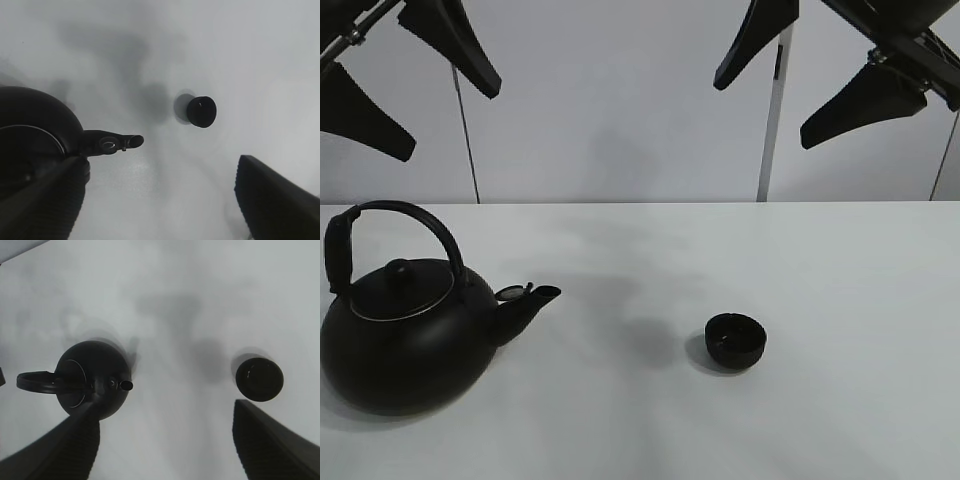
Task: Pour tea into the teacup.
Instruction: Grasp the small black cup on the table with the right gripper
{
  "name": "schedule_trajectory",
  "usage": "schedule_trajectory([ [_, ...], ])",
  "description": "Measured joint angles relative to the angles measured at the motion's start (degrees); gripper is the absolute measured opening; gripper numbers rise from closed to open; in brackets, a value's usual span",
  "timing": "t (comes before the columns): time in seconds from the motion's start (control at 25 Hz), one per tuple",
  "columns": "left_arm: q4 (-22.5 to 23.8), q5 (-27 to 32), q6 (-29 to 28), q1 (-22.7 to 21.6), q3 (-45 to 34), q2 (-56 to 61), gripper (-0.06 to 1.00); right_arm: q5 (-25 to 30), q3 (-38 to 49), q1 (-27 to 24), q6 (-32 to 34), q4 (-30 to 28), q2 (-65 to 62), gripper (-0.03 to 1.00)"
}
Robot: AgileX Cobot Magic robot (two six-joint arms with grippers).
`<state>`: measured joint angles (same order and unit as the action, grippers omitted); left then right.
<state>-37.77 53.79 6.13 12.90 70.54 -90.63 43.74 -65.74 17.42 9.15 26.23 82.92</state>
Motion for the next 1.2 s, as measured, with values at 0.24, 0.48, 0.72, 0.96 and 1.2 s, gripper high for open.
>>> schedule_trajectory([
  [0.24, 0.00, 0.00, 0.00, 0.00, 0.00, 0.00, 0.59, 0.06, 0.00, 0.00, -1.16, -0.08, 0.00, 0.51],
  [0.48, 0.00, 0.00, 0.00, 0.00, 0.00, 0.00, 0.59, 4.43, -2.34, 0.00, -7.07, -3.86, 0.00, 0.51],
  [0.72, 0.00, 0.00, 0.00, 0.00, 0.00, 0.00, 0.59, 13.12, -13.32, 0.00, -9.92, -10.76, 0.00, 0.51],
  [0.96, 0.00, 0.00, 0.00, 0.00, 0.00, 0.00, 0.59, 20.37, -20.87, 5.55, -10.36, -20.90, 2.52, 0.56],
  [1.2, 0.00, 0.00, 0.00, 0.00, 0.00, 0.00, 0.59, 21.90, -21.73, 11.36, -8.56, -24.74, 9.26, 0.57],
])
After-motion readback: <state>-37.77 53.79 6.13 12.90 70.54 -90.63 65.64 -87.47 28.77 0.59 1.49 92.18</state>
